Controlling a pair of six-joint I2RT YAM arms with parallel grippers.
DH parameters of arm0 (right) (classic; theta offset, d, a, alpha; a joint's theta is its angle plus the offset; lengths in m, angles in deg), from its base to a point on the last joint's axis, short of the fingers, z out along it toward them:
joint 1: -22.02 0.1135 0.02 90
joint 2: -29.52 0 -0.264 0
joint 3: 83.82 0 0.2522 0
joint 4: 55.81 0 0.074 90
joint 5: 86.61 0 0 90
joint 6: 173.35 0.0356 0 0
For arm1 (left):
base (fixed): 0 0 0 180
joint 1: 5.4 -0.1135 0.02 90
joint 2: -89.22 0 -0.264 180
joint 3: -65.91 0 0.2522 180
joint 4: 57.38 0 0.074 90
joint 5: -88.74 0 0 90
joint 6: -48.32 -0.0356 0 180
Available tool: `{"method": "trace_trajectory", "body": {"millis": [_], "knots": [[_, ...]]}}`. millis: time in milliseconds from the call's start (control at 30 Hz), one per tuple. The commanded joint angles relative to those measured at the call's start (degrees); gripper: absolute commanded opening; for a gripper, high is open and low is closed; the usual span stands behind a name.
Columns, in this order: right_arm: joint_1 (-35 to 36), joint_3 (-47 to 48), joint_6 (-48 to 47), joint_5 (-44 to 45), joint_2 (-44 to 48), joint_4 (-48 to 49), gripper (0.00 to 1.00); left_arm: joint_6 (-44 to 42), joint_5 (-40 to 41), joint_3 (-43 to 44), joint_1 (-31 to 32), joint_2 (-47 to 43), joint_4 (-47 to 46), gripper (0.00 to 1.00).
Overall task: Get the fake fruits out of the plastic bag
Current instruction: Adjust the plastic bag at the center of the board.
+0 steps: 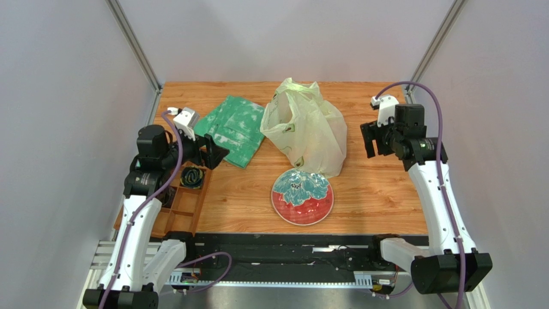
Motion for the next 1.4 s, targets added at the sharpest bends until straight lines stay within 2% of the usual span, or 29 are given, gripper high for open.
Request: {"method": "trace_trajectory", "body": {"millis": [0,133,267,400,600,733,833,967,1000,1033,1067,1100,1267,1367], "knots": [[2.19,9.66,-2.63,-12.98,0.07,-3.18,0.79,-0.91,-7.35,4.60,0.07,4.87,1.43,0.99],[6.94,14.31,-0.70,-17.56,-2.12,-0.03,0.79,-1.08,-7.62,10.85,0.07,10.07,0.72,0.99],[16.16,18.89,-2.18,-14.24,-7.30,3.23,0.74,-4.33,-8.84,21.03,1.30,20.06,4.93,0.95],[23.45,22.23,-3.77,-11.15,-12.48,8.15,0.71,-2.41,-8.06,32.02,1.39,27.39,7.05,0.92],[28.65,27.94,-1.93,-7.82,-20.14,13.51,0.66,0.05,-6.91,30.20,1.30,27.04,3.89,0.92],[31.12,28.21,-0.78,-2.81,-23.30,21.13,0.67,1.72,-6.30,28.88,1.30,27.04,1.96,0.92],[33.05,26.55,-1.92,3.51,-24.89,27.55,0.69,1.90,-6.21,28.44,1.39,26.78,1.60,0.92],[34.37,26.89,-3.24,10.46,-30.32,31.18,0.70,2.43,-6.38,28.26,1.39,26.52,0.73,0.92],[34.37,27.42,-3.24,10.82,-31.04,31.45,0.68,2.52,-6.56,28.35,1.39,26.69,0.46,0.92],[34.37,27.68,-4.63,10.74,-31.65,30.84,0.39,2.78,-6.74,28.53,1.39,26.87,0.29,0.92],[34.29,28.21,-5.52,9.17,-32.18,29.70,0.23,3.13,-7.26,28.88,1.39,27.56,-0.06,0.92],[34.37,28.30,-6.40,8.46,-31.93,27.69,0.01,3.22,-7.61,29.57,1.39,28.01,-0.07,0.92],[34.02,21.90,-6.67,0.20,-22.54,19.25,0.00,2.08,-11.30,33.44,1.48,33.18,-0.15,0.93],[34.11,13.64,-5.10,-4.47,-12.00,15.64,0.00,0.85,-12.53,37.74,2.53,36.61,-0.15,0.94]]}}
